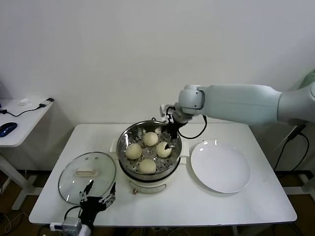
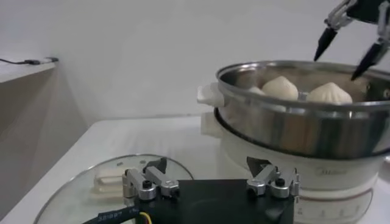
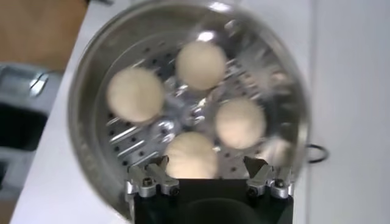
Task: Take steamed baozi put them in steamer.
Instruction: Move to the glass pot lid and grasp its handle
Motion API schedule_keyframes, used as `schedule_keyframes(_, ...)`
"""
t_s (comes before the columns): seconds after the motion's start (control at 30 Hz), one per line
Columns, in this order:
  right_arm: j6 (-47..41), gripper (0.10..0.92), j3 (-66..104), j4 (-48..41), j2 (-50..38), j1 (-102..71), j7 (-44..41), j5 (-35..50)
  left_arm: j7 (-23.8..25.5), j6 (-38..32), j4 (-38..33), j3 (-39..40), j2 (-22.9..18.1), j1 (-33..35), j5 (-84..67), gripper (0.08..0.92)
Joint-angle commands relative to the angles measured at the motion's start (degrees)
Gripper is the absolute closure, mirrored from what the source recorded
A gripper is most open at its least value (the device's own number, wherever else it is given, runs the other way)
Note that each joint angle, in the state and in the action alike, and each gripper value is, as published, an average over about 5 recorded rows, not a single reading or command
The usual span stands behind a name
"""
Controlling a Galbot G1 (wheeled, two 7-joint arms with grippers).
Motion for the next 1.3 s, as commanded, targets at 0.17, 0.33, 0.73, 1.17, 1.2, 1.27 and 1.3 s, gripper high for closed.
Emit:
schedule_keyframes(0.17, 2.63, 0.203, 35.33, -0.27, -14.95, -19.45, 32.16, 0.01, -0.39, -0.80, -1.08, -0.25, 0.23, -0.84, -2.08, 0.177)
schedule_keyframes(0.33, 2.59, 0.203, 53.73, 6.64, -23.46, -36.19, 42.46, -1.42, -1.74, -1.70, -1.31, -1.41, 0.82, -2.31, -2.82, 0.177)
schedule_keyframes(0.73, 16.73, 0.202, 103.83, 16.10, -26.06, -92.07, 39.15, -15.86, -3.62, -7.47, 1.77, -2.47, 2.90, -4.27, -3.72, 0.177)
schedule_keyframes(1.17, 34.31, 0.203, 123.12, 15.31, -3.39, -120.96, 33.34, -26.01, -5.06, -14.72, 5.27, -2.77, 3.30, -4.71, 1.94, 0.177)
schedule_keyframes(1.2, 35.57, 0.203, 123.17, 15.15, -2.25, -121.93, 33.26, -26.12, -5.42, -15.06, 5.61, -2.86, 3.22, -4.85, 2.80, 0.177)
schedule_keyframes(1.27, 37.78, 0.203, 123.21, 14.93, -0.12, -123.71, 33.11, -26.17, -6.27, -15.41, 6.26, -3.00, 3.12, -5.07, 3.62, 0.177)
schedule_keyframes(1.3, 38.76, 0.203, 123.20, 14.84, 0.87, -124.56, 33.06, -26.24, -6.64, -15.51, 6.52, -3.08, 3.10, -5.12, 3.81, 0.177)
